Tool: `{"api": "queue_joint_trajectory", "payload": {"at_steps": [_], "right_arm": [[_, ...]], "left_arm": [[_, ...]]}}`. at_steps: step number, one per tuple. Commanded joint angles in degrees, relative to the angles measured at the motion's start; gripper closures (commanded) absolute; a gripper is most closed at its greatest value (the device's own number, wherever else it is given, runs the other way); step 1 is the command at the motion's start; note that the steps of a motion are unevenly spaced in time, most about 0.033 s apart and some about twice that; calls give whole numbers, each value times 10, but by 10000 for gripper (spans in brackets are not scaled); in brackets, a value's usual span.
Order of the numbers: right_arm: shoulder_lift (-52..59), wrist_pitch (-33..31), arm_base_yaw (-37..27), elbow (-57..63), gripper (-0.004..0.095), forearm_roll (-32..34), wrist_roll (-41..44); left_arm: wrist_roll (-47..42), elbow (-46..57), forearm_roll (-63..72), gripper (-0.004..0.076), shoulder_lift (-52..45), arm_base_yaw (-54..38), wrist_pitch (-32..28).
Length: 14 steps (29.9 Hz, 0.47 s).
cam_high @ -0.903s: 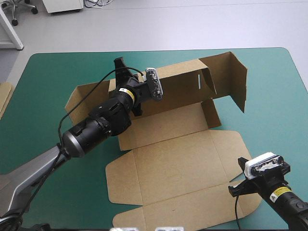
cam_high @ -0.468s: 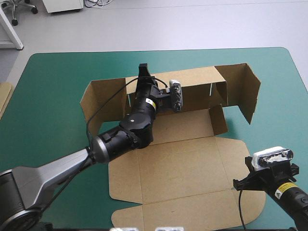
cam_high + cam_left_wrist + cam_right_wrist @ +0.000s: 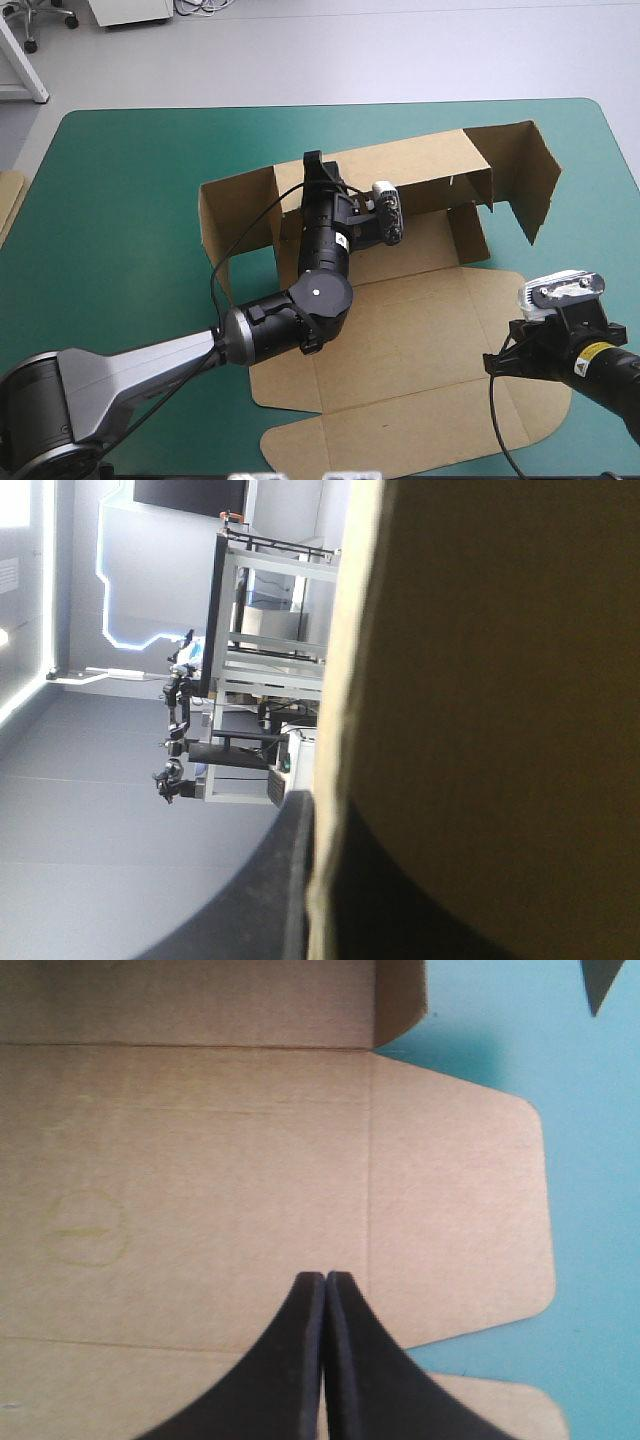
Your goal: Fold the box
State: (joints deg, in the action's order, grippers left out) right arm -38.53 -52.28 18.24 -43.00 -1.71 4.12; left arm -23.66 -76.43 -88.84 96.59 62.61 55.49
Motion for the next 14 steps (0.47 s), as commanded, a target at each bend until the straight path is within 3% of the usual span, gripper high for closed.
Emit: {"api": "queue_joint_trajectory", "payload": {"at_steps": [1,14], "right_arm": [[-6,2,0,-49,927,-23,-15],[-75,-28,0,-172,927,4,-16]], "left_arm": [[-21,7,-39,734,-25,4,12],[-53,110,-154,734,-30,3,-30]]}}
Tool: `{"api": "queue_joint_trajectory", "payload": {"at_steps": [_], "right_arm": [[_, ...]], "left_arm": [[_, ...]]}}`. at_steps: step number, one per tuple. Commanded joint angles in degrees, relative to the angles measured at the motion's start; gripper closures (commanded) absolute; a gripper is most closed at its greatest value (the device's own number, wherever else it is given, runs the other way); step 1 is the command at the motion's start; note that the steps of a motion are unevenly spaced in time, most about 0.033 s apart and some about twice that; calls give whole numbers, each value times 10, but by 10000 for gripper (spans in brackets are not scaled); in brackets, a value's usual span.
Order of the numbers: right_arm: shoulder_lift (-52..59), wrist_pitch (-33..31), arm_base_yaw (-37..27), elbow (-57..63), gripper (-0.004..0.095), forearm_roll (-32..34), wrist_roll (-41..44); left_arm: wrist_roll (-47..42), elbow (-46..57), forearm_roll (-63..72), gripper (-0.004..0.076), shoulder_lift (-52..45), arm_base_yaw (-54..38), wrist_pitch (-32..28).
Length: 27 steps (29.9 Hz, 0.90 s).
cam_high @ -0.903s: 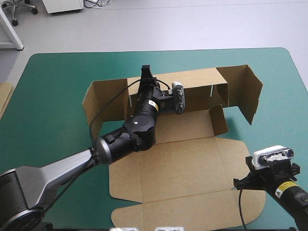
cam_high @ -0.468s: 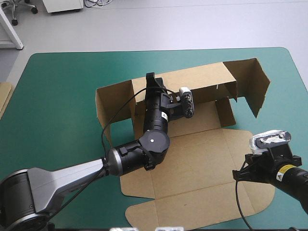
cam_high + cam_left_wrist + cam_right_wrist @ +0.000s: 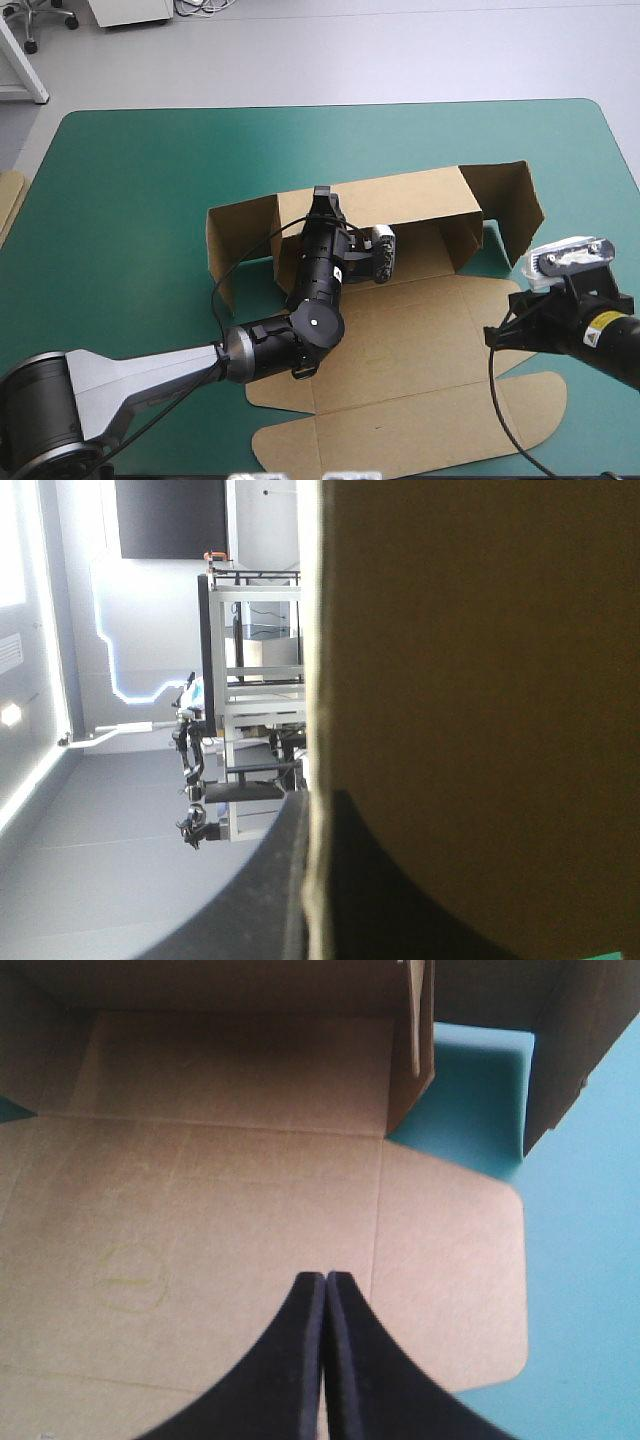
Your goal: Fold the box
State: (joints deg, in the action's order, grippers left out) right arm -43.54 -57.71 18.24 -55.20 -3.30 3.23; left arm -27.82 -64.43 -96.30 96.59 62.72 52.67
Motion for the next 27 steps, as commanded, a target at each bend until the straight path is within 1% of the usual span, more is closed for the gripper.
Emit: {"api": "queue_joint_trajectory", "payload": {"at_steps": [1,4,10,15,16,18,20,21,22,23,25,27], "right_arm": [[-40,20,0,-66,927,33,-8],[-85,-2,0,-113,927,63,-10],[-175,-8,-3,-208,928,73,-8],[-249,-50,-3,-312,928,100,-5],[-267,-57,-8,-340,928,106,-4],[-292,-67,-33,-375,928,94,-9],[-319,-86,-86,-414,928,33,-45],[-329,-98,-113,-431,928,-9,-62],[-346,-107,-161,-445,928,-61,-92],[-357,-119,-194,-454,928,-116,-110],[-387,-137,-270,-462,928,-201,-142],[-408,-136,-321,-462,928,-234,-148]], "left_arm": [[-14,-10,-79,734,-34,1,-7],[-23,-10,-79,734,-36,1,-11],[-33,-10,-79,734,-36,1,-20],[-36,-10,-74,734,-36,1,-25],[-36,-10,-73,734,-36,1,-25],[-36,-10,-71,734,-36,1,-21],[-39,-10,-69,734,-36,1,-19],[-39,-10,-68,734,-36,1,-17],[-41,-10,-68,734,-36,1,-17],[-43,-10,-68,734,-36,1,-17],[-53,-10,-68,734,-36,1,-17],[-53,-10,-65,734,-36,1,-17]]}}
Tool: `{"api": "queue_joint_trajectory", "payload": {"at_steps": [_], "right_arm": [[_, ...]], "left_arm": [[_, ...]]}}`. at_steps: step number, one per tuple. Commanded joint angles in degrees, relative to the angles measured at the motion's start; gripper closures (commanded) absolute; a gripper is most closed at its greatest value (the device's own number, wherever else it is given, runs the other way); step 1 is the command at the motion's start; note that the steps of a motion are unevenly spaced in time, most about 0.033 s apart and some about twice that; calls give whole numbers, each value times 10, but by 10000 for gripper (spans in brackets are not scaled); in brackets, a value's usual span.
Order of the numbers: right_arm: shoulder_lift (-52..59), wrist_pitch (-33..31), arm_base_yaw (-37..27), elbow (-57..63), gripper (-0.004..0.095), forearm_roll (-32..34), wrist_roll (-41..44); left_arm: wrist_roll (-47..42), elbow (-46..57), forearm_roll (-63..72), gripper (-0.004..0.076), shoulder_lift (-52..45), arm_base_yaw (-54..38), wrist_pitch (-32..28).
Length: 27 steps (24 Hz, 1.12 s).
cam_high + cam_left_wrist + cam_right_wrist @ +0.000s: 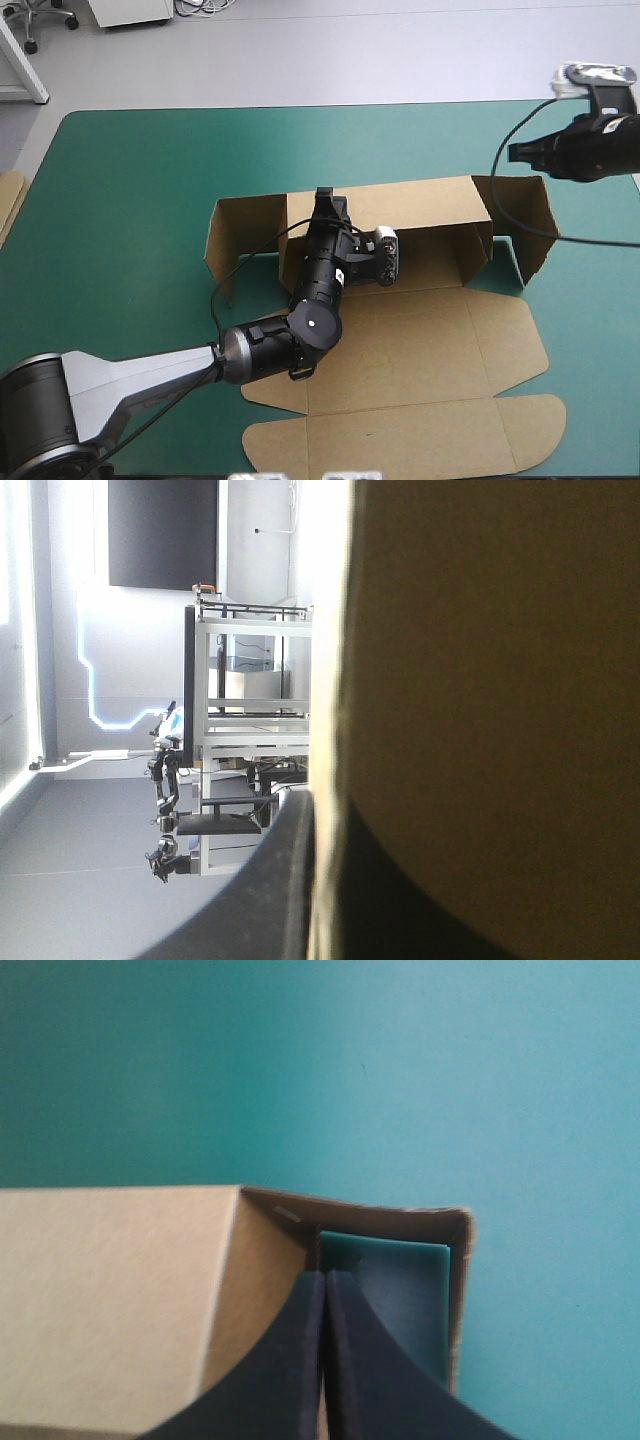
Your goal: Fold the box
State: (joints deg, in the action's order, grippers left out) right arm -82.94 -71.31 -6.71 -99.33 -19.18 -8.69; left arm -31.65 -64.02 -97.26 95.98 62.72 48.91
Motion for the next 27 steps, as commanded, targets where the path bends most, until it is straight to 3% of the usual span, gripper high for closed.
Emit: {"api": "queue_joint_trajectory", "payload": {"at_steps": [1,6,16,20,27], "right_arm": [[-25,2,-92,-21,928,-85,-42],[-76,32,-135,-22,928,-109,-58],[-184,38,-134,-69,927,-216,-91],[-191,0,-129,-70,927,-209,-114],[-191,0,-92,-68,927,-199,-114]], "left_arm": [[-14,-14,-54,734,-30,1,21],[-14,-14,-51,734,-30,1,5],[-14,-14,-41,734,-30,1,1],[-14,-14,-41,734,-30,1,1],[-14,-14,-29,734,-30,1,8]]}}
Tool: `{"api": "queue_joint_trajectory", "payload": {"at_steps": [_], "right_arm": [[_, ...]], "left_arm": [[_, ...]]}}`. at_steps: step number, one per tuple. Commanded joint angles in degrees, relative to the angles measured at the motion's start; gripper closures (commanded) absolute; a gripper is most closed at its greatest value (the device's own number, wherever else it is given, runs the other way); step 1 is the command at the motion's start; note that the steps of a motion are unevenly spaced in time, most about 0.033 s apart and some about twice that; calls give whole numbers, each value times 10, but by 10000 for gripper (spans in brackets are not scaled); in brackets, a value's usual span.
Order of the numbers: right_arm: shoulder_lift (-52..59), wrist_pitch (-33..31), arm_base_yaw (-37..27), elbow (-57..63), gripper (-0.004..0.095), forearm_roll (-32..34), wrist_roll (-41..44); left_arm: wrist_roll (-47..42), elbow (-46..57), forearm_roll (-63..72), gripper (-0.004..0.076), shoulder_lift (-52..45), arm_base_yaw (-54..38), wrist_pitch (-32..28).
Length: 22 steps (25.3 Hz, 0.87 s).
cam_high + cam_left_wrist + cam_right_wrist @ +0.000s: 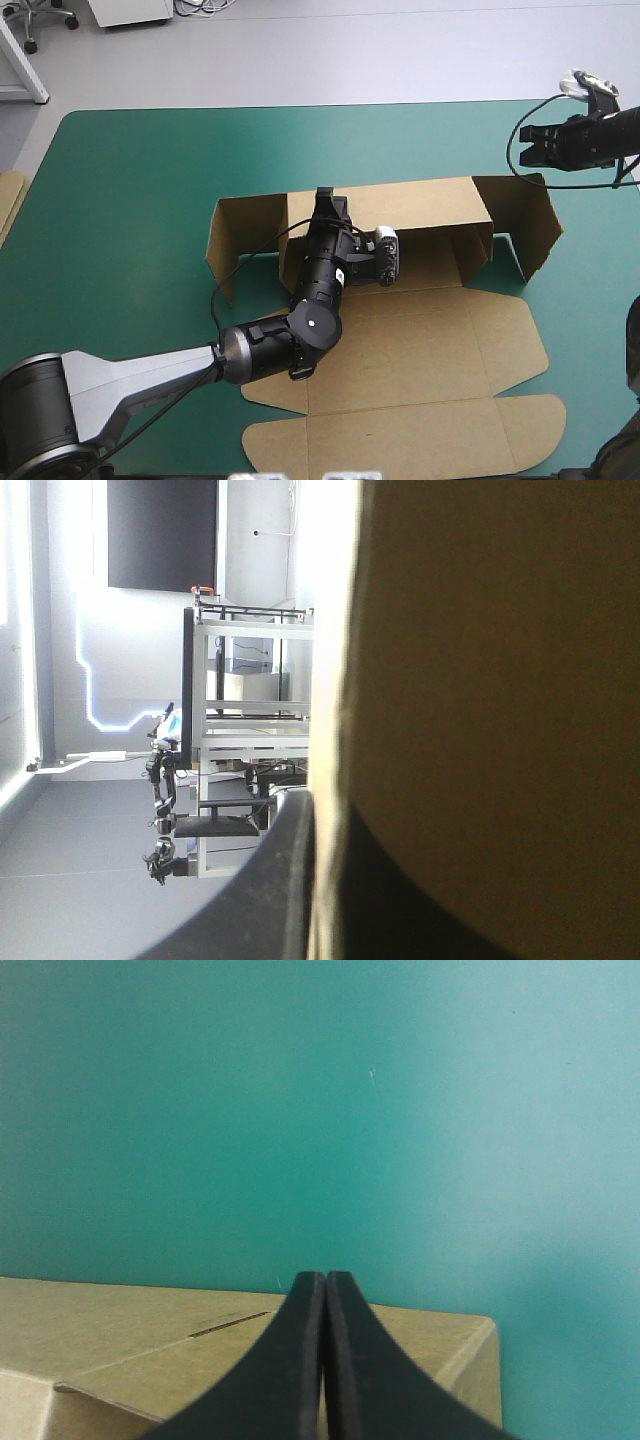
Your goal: Fold the box
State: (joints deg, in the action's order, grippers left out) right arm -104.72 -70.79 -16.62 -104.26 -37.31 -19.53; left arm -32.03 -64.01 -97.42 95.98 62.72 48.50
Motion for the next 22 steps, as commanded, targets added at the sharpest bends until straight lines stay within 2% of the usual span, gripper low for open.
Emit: {"api": "queue_joint_trajectory", "payload": {"at_steps": [1,5,10,17,22], "right_arm": [[26,-5,15,-13,927,-13,-6],[49,-5,45,60,927,33,-33],[87,-1,45,103,927,33,-65],[139,25,45,168,927,9,-118],[192,77,45,249,926,-18,-185]], "left_arm": [[-11,-14,-26,734,-30,1,12],[-11,-14,-5,734,-30,1,13],[-11,-14,5,734,-30,1,13],[-4,-14,21,734,-30,-5,21],[9,-14,22,734,-30,-6,27]]}}
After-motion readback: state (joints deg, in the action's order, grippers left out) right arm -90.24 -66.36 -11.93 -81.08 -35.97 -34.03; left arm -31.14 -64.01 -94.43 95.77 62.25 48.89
